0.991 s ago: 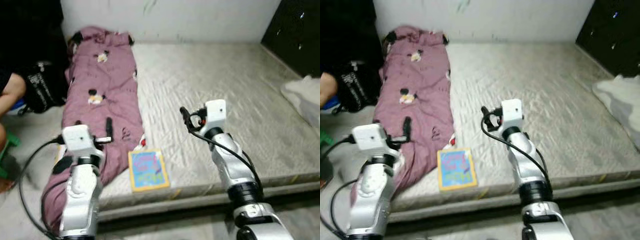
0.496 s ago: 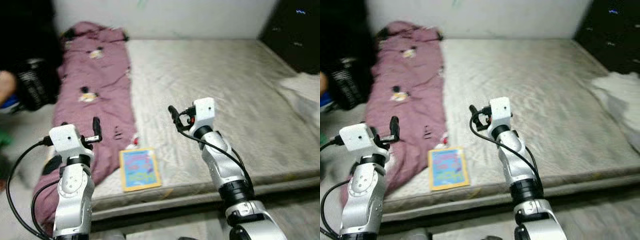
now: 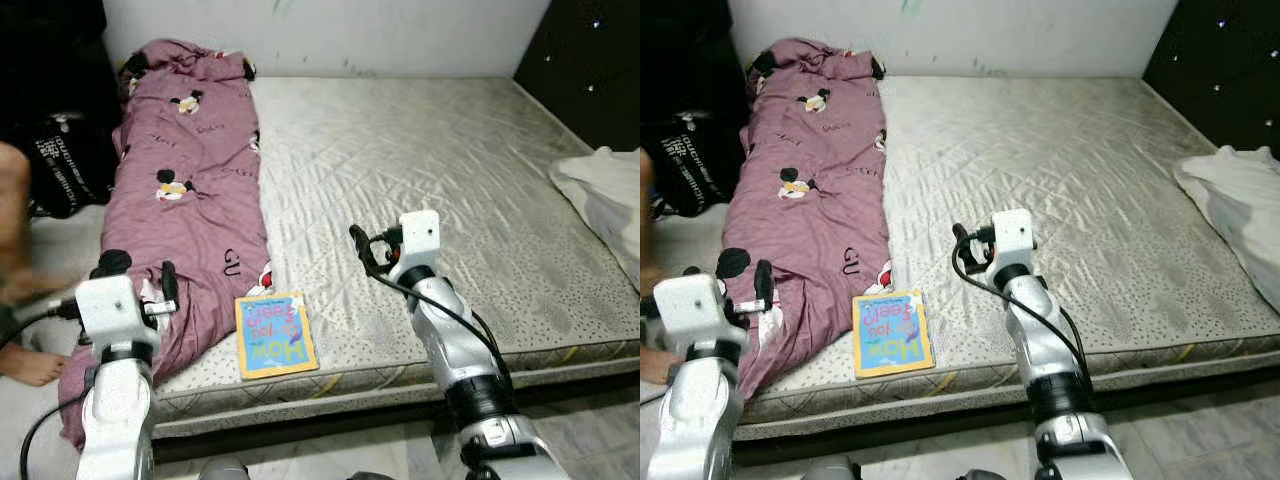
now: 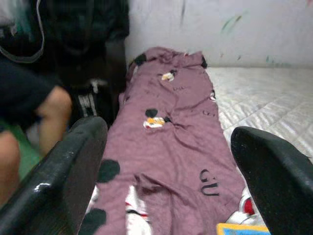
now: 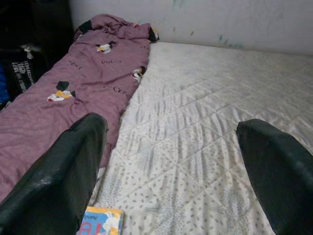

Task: Clean up the room

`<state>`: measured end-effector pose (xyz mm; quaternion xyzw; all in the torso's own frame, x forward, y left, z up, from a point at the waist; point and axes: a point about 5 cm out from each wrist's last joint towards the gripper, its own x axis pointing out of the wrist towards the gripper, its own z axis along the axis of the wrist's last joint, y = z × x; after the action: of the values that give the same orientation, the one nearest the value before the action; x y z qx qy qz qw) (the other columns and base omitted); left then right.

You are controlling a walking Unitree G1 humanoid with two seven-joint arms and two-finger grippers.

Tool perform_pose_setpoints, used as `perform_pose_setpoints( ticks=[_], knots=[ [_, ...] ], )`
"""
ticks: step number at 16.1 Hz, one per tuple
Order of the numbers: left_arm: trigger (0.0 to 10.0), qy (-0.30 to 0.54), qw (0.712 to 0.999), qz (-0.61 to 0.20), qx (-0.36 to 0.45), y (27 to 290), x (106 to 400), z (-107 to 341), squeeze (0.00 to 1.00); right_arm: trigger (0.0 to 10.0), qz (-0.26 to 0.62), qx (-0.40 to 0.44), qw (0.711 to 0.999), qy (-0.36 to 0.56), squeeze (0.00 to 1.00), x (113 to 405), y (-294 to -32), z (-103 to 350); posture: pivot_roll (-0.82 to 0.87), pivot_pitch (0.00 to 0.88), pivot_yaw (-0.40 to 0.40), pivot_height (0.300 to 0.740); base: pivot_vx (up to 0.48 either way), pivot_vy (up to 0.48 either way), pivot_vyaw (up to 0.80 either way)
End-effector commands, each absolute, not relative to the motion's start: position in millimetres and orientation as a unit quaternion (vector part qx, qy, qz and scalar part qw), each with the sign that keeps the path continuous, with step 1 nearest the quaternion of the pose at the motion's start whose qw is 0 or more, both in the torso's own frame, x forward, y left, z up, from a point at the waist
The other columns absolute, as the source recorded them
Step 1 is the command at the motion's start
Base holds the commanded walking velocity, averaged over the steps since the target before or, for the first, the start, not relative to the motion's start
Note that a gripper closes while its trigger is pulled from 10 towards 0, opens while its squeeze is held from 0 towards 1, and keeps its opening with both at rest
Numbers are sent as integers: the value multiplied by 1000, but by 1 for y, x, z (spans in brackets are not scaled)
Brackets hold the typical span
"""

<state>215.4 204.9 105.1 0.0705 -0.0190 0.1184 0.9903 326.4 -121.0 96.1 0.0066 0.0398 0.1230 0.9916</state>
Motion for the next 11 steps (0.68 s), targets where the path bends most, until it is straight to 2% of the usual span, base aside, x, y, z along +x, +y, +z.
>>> perform_pose_setpoints(
  ticks=[1,3,4,6,7,11],
  knots=[
    [10000,-42,990,99,96,202,214,111,0,10000,104,7,994,31,0,326,-129,100,156,22,-37,740,0,0,0],
    [10000,-26,995,38,84,197,214,108,0,10000,79,5,997,23,0,324,-138,101,129,17,-7,740,0,0,0],
    [10000,-27,996,6,88,195,223,112,0,10000,63,-2,998,15,0,321,-146,105,88,21,15,740,0,0,0],
    [10000,-25,996,30,86,190,243,117,0,10000,36,-12,999,11,0,315,-161,109,27,36,18,740,0,0,0],
    [10000,-16,994,52,92,188,246,116,0,10000,34,-14,999,12,0,313,-164,109,11,36,18,740,0,0,0],
    [10000,-22,999,31,10,165,241,107,0,10000,55,-34,998,20,0,308,-163,109,-35,40,-31,740,0,0,0]
  ],
)
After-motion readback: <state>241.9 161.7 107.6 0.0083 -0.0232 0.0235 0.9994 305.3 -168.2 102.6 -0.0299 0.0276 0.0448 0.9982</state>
